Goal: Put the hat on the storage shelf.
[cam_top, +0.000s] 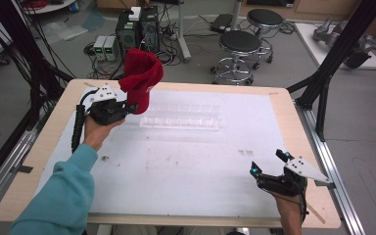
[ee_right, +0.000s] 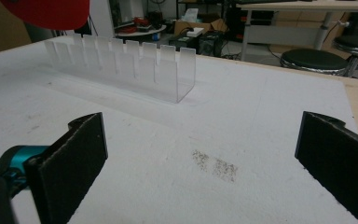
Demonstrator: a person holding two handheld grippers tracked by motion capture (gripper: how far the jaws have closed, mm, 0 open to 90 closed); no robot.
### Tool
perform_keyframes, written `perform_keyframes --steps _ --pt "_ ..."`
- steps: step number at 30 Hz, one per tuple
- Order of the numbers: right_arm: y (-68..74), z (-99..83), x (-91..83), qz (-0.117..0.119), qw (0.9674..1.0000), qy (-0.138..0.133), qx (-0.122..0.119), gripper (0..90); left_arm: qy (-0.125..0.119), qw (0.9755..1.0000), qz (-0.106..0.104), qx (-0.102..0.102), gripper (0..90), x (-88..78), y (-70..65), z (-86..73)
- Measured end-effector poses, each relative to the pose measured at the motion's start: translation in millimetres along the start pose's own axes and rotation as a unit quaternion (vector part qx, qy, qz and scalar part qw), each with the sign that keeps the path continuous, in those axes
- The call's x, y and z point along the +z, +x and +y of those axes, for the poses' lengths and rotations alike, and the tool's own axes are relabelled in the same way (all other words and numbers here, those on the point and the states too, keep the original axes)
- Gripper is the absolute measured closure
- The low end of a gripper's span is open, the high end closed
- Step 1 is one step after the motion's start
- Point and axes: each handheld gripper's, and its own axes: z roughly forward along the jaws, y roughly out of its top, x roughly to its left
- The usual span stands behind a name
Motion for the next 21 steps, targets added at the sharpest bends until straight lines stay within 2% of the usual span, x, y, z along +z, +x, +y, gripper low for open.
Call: perform_keyframes --steps 3,7,13,16,21 --pt "0.0 -5.9 2.4 0.002 1.0000 -0.005 0.001 1.1 0.005 1.0000 0.006 0.000 85.3 3.3 0.5 -5.9" --pt "0.0 -8.4 8.0 0.007 0.9998 -0.018 0.002 1.2 0.002 0.9999 0.009 -0.012 85.3 6.2 1.2 -14.7" --pt "-0.5 -11.4 17.4 0.014 0.9992 -0.034 0.015 1.1 0.004 0.9999 0.011 -0.012 85.3 10.5 2.2 -16.4" --pt "0.4 -13.3 24.0 0.014 0.9993 -0.031 0.018 1.1 0.006 0.9998 0.012 -0.012 85.3 13.9 1.8 -18.4" --pt "1.7 -12.4 32.2 0.012 0.9991 -0.038 0.015 1.1 0.001 0.9997 0.015 -0.017 85.3 17.7 0.9 -19.5"
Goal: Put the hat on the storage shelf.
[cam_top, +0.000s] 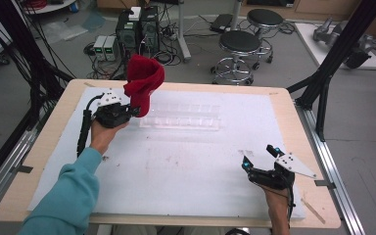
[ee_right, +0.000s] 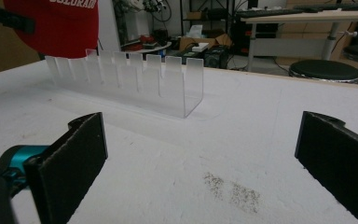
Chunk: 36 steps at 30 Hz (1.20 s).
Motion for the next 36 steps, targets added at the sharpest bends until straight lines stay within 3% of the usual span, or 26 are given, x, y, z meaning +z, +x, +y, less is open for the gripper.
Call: perform_keyframes --steps 10,14,22,24,29,36 --pt "2.0 -4.1 14.2 -0.005 0.9998 0.019 0.008 1.1 -0.007 0.9997 0.015 -0.016 85.3 0.6 -6.1 -2.7" --pt "3.1 -4.6 16.9 -0.004 0.9997 0.023 0.008 1.1 -0.001 0.9991 0.024 -0.034 85.3 2.2 -10.4 -2.7" --pt "4.5 -5.2 19.5 -0.004 0.9997 0.025 0.007 1.1 0.014 0.9988 0.033 -0.033 85.2 9.8 -15.6 -17.1" --pt "4.8 -5.4 19.7 -0.003 0.9996 0.027 0.011 1.1 0.015 0.9989 0.038 -0.023 85.3 9.9 -16.5 -16.6" --pt "5.6 -6.4 21.8 -0.003 0.9994 0.032 0.011 1.1 0.021 0.9990 0.031 -0.025 84.9 9.2 -16.8 -18.5" --pt "7.3 -6.3 21.5 -0.001 0.9994 0.033 0.009 1.1 0.048 0.9982 0.020 -0.031 81.7 10.5 -20.8 -19.9"
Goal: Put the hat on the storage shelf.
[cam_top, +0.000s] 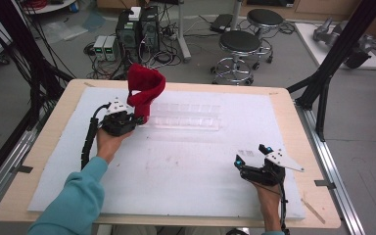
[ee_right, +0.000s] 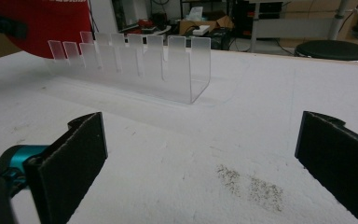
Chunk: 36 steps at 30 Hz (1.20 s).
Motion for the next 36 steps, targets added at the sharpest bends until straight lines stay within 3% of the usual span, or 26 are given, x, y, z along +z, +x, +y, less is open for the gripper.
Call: perform_keyframes --steps 6,9,12,15,19,22,24,26,30,33,36 --pt "-0.5 1.2 -3.7 0.000 1.0000 -0.007 0.006 1.1 -0.001 0.9999 0.002 -0.016 80.1 -1.4 -0.4 -9.5" --pt "0.3 1.5 -4.5 0.003 0.9999 -0.009 0.005 1.1 0.006 0.9999 0.003 -0.012 78.8 -3.4 -1.4 -14.7" --pt "1.7 1.7 -5.3 0.002 0.9999 -0.009 0.006 1.1 -0.011 0.9998 0.002 -0.018 77.3 -6.9 -0.7 -15.8" --pt "3.3 2.1 -6.3 0.002 0.9999 -0.009 0.005 1.1 -0.021 0.9997 0.009 -0.013 65.1 -9.6 -0.5 -14.9" --pt "5.2 2.2 -8.1 -0.003 1.0000 -0.009 0.002 1.1 -0.025 0.9993 0.005 -0.027 47.2 -17.2 -1.4 -17.3" --pt "6.4 3.0 -9.7 -0.007 0.9998 -0.015 -0.008 1.1 -0.034 0.9991 0.003 -0.025 32.3 -33.3 0.0 -25.0" --pt "7.2 3.5 -11.6 -0.009 0.9997 -0.021 -0.010 1.1 -0.047 0.9985 0.005 -0.028 27.2 -47.6 2.4 -34.0" --pt "6.3 3.8 -12.0 -0.012 0.9995 -0.025 -0.015 1.1 -0.037 0.9989 0.002 -0.029 23.8 -59.2 4.7 -41.2" --pt "5.6 1.7 -11.5 -0.017 0.9994 -0.023 -0.019 1.1 -0.054 0.9985 -0.003 -0.003 18.3 -82.5 5.6 -62.5" --pt "4.0 -4.3 -10.9 -0.019 0.9995 -0.020 -0.016 1.1 -0.085 0.9963 -0.002 0.010 18.3 -101.0 5.4 -85.3" --pt "2.2 -12.5 -11.2 -0.020 0.9994 -0.025 -0.011 1.1 -0.127 0.9916 0.008 0.026 18.4 -115.5 3.7 -101.8"
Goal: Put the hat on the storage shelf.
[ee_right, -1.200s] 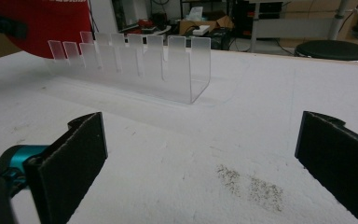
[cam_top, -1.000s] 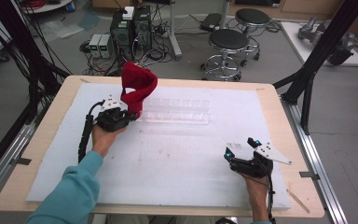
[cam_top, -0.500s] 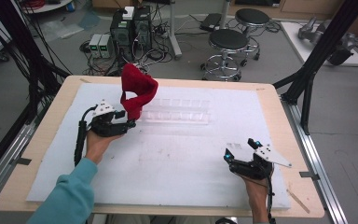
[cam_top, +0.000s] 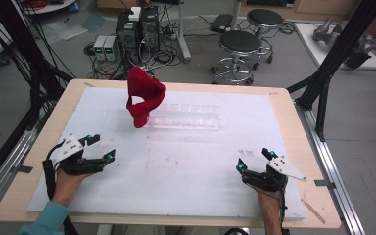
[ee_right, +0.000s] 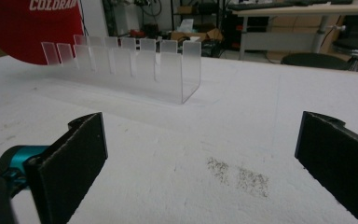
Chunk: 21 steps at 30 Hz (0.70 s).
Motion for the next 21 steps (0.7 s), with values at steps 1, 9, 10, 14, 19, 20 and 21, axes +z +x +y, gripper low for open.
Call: perform_keyframes --steps 1,9,10,14,19,20,21 --pt "0.0 0.2 -0.7 -0.002 1.0000 -0.006 -0.003 1.1 -0.012 0.9999 0.002 0.002 18.5 -3.9 -0.9 -3.0" --pt "1.3 -0.8 -0.6 0.002 1.0000 -0.004 -0.007 1.2 -0.018 0.9998 0.010 -0.008 18.8 -6.6 -4.8 -17.4" --pt "1.3 -0.9 -0.7 0.002 0.9999 -0.005 -0.011 1.2 -0.015 0.9998 0.010 -0.011 18.7 -6.2 -4.9 -18.7" --pt "3.4 -1.5 -1.2 0.001 0.9997 -0.008 -0.022 1.2 -0.022 0.9996 0.015 -0.011 18.4 -7.5 -5.8 -19.9" --pt "4.4 -2.7 -3.2 0.000 0.9995 -0.018 -0.025 1.2 -0.031 0.9991 0.027 -0.016 18.4 -9.5 -5.6 -21.3" --pt "4.8 -3.3 -4.3 -0.003 0.9993 -0.025 -0.027 1.2 -0.034 0.9989 0.028 -0.016 18.5 -9.9 -5.9 -21.6" --pt "5.2 -3.9 -5.3 -0.004 0.9992 -0.030 -0.028 1.2 -0.038 0.9988 0.029 -0.016 18.5 -10.3 -6.2 -21.9"
